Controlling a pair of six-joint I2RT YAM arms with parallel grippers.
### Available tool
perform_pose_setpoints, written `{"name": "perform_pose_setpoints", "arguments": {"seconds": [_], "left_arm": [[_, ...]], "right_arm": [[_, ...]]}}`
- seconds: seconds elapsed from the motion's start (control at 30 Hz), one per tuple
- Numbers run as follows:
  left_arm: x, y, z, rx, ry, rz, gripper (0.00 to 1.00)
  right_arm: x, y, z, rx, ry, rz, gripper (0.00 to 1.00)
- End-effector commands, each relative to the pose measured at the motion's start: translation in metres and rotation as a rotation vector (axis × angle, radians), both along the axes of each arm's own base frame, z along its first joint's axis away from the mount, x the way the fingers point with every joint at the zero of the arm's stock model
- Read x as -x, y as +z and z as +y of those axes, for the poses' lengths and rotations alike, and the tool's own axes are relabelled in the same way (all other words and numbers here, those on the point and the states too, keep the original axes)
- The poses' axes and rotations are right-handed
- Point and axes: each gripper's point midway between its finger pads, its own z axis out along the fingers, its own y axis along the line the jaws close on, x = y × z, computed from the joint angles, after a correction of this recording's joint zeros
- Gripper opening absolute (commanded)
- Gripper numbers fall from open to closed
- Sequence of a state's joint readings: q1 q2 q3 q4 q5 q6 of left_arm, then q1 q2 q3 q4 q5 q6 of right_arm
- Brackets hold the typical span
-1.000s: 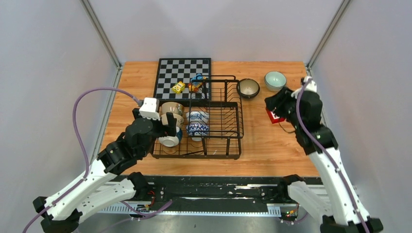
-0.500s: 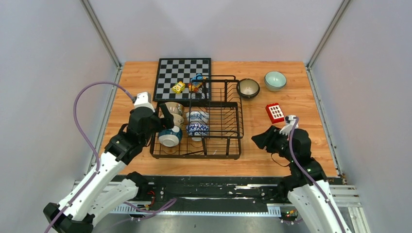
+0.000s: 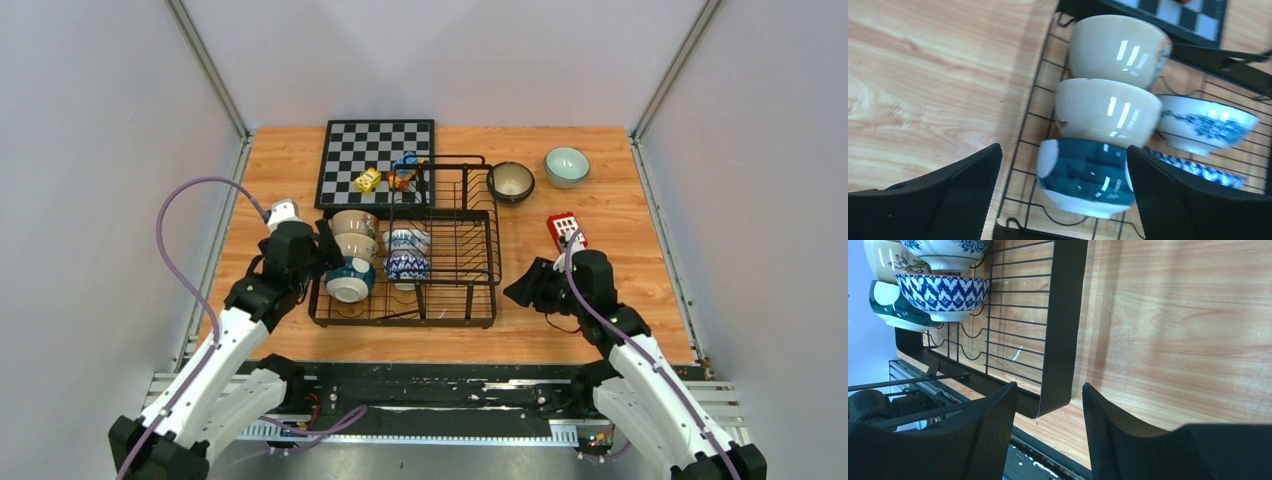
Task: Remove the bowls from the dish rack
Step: Adjust the dish rack at the center of the board.
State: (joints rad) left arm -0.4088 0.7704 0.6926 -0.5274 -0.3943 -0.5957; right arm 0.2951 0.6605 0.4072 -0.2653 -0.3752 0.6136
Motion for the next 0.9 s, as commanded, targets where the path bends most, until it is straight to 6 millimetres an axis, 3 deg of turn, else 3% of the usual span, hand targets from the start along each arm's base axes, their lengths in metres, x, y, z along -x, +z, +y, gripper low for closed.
{"name": "perform_pose_setpoints", "arguments": {"seconds": [0.0,0.27,0.5,0.7,0.87], "left_arm": [[-0.01,-0.024,0.009,0.025,0.048,0.062,0.94],[-0.008,-0.049,0.035,-0.043,0.161,0.118,0.88],[-0.005,-0.075,0.04,-0.06,0.182,0.171,0.8],[-0.002,-0.101,0.031,-0.029,0.155,0.228,0.7],[0.0,-0.108,0.018,0.04,0.121,0.223,0.62]], "right_arm": [[0.001,0.001,0.004,-0.007,0.017,-0.024,0.54],[0.013,0.0,0.0,-0.005,0.024,-0.042,0.54],[0.012,-0.009,0.002,-0.014,0.016,-0.018,0.54],[0.002,-0.009,0.005,-0.032,-0.002,-0.001,0.54],[-0.007,-0.01,0.016,-0.117,-0.029,0.038,0.55]]}}
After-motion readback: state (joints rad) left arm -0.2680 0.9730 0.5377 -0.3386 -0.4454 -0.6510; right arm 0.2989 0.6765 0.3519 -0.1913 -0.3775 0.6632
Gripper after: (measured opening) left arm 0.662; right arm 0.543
